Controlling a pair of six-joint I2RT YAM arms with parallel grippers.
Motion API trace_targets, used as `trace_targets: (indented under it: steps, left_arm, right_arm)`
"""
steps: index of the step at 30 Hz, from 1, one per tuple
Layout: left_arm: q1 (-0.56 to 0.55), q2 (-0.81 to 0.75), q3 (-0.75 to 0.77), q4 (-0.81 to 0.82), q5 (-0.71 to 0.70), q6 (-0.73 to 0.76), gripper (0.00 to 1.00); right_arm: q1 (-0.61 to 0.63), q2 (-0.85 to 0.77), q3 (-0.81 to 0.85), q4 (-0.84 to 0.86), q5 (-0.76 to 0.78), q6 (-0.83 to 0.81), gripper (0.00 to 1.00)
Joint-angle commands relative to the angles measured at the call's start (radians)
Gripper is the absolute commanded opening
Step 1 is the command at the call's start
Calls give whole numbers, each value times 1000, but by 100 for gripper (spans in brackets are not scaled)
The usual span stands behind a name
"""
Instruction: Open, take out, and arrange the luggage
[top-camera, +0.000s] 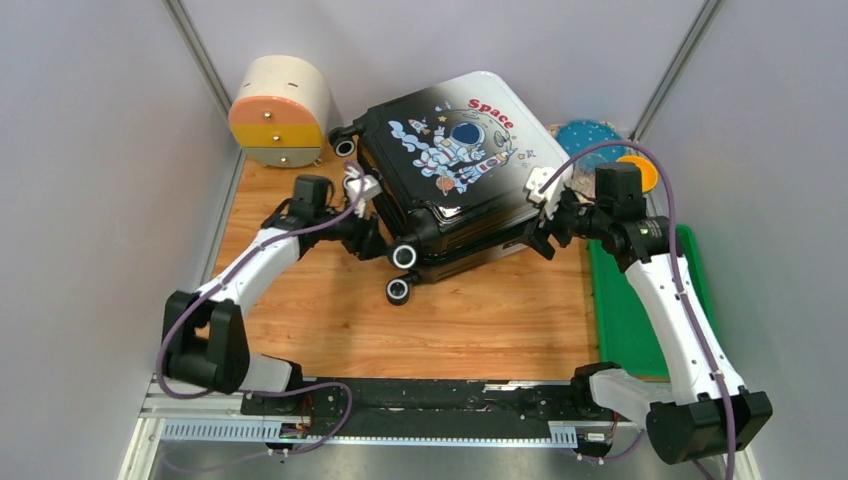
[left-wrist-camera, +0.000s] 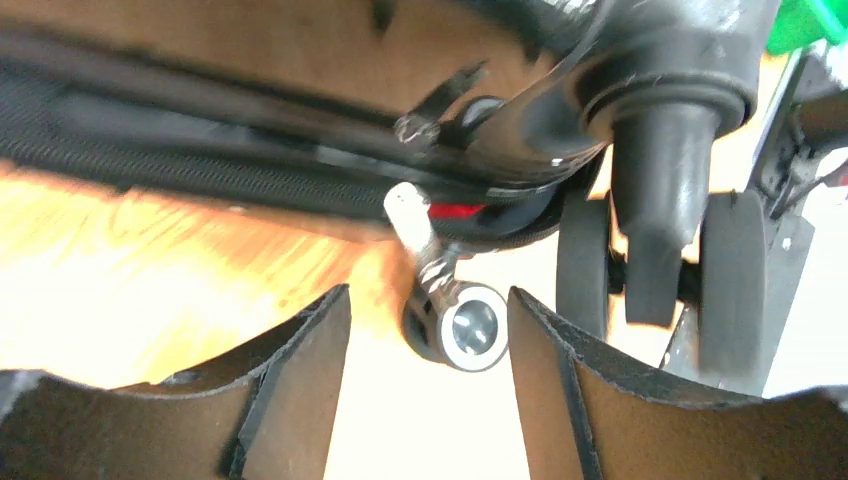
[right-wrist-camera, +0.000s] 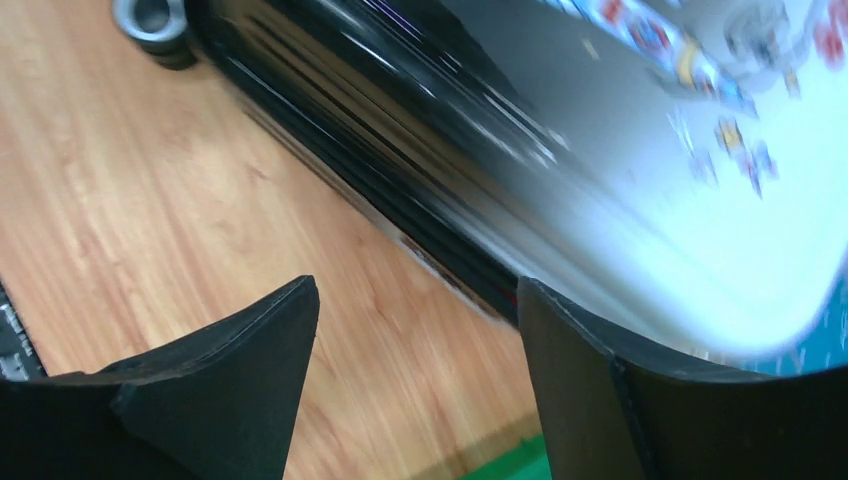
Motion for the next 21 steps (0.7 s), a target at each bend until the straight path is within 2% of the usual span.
trace_targets:
  steps: [1,5,9,14,21]
  left_arm:
    - [200,-168,-120,134,202,-147,68]
    - [274,-263,-287,214,222,-181,69]
    - [305,-309,-402,364,258,-336,70]
    - [331,-304,-485,471,288,-449,70]
    - [334,-315,-524,501,269,-459,70]
  right_arm:
    - [172,1,81,-59,-66,-176,79]
    - [367,82,162,-22,27,-208,79]
    - [551,190,228,32,168,-185,79]
    - [648,282,254,86,167,-214,81]
    - [723,444,371,64,158,-259,83]
